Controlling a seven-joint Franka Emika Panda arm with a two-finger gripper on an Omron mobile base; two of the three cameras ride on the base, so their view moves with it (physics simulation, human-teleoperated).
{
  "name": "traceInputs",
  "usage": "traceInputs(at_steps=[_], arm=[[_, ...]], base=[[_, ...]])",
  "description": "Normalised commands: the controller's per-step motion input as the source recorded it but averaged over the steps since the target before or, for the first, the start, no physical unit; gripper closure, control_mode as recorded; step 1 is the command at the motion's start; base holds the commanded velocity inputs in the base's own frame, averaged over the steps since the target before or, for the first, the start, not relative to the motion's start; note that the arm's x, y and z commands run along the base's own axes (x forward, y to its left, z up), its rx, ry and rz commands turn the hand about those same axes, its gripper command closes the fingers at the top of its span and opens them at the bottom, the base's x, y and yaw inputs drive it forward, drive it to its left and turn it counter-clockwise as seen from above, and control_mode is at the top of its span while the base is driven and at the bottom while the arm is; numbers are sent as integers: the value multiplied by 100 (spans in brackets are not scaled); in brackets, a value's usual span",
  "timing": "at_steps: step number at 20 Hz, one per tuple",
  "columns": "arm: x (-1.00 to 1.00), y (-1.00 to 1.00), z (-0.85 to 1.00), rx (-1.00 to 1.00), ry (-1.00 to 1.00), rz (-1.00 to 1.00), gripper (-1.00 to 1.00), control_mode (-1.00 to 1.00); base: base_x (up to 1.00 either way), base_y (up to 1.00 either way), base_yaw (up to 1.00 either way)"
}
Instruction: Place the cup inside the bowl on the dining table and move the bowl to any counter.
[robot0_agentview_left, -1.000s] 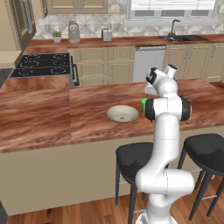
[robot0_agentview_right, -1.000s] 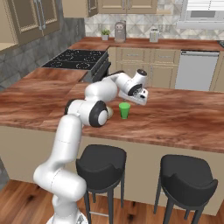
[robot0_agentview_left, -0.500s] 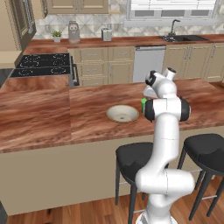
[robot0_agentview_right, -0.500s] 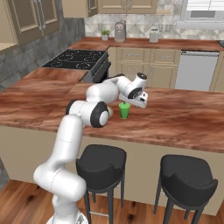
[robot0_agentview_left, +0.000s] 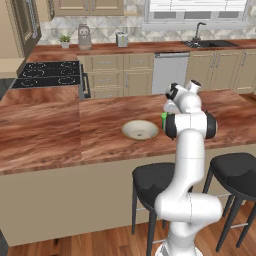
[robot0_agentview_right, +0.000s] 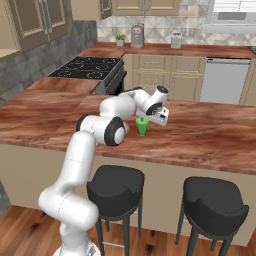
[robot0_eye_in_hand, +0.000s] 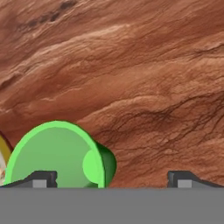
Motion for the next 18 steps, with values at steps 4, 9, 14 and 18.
traceInputs(at_steps=[4, 9, 14, 18], arm=[[2, 0, -14, 0, 0, 0, -100, -100], [5, 0, -13, 0, 0, 0, -100, -100], [2, 0, -6, 0, 0, 0, -100, -100], [0, 0, 0, 0, 0, 0, -100, -100]], base=[[0, 0, 0], [0, 0, 0], [0, 0, 0], [0, 0, 0]])
